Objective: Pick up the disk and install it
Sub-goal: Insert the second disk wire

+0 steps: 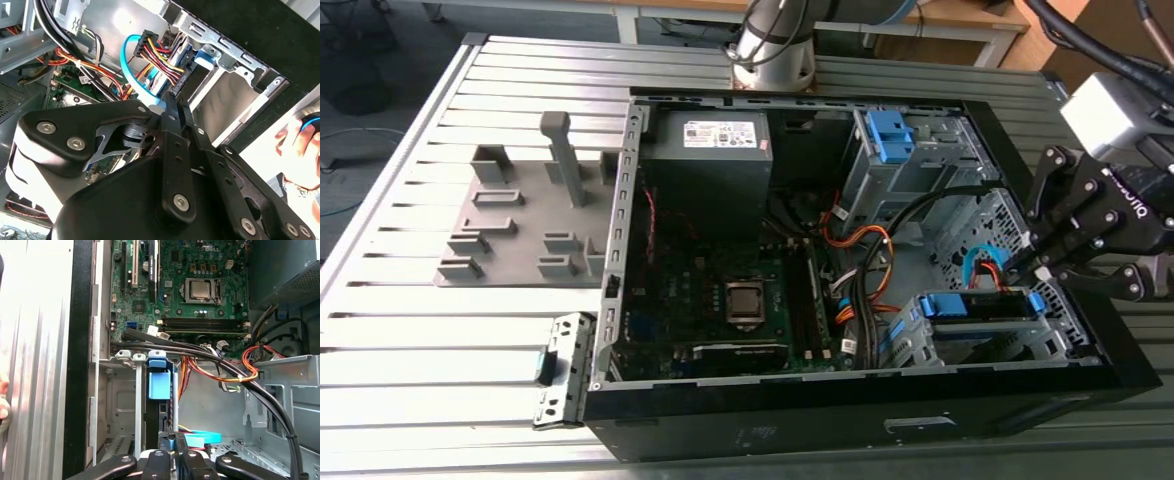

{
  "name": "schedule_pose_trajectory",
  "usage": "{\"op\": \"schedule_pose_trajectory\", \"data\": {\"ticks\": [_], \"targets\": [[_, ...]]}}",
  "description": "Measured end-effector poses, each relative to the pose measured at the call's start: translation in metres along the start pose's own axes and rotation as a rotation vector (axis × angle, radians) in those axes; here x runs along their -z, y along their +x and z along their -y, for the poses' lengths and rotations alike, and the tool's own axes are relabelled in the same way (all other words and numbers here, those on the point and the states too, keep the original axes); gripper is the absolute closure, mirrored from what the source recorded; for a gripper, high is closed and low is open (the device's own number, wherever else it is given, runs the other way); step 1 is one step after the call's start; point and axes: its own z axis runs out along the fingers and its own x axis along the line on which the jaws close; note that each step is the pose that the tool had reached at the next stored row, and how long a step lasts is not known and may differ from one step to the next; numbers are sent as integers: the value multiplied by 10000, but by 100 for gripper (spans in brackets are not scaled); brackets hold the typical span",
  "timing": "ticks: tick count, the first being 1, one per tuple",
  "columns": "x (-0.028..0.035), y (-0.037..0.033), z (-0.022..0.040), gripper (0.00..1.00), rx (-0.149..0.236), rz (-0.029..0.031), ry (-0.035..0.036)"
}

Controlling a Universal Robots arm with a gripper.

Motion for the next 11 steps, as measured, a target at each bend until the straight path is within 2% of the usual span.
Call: {"op": "schedule_pose_trajectory", "data": {"ticks": [5,11], "targets": [[-71,23,6,84,3,29,1],[-112,24,-27,84,4,44,1]]}}
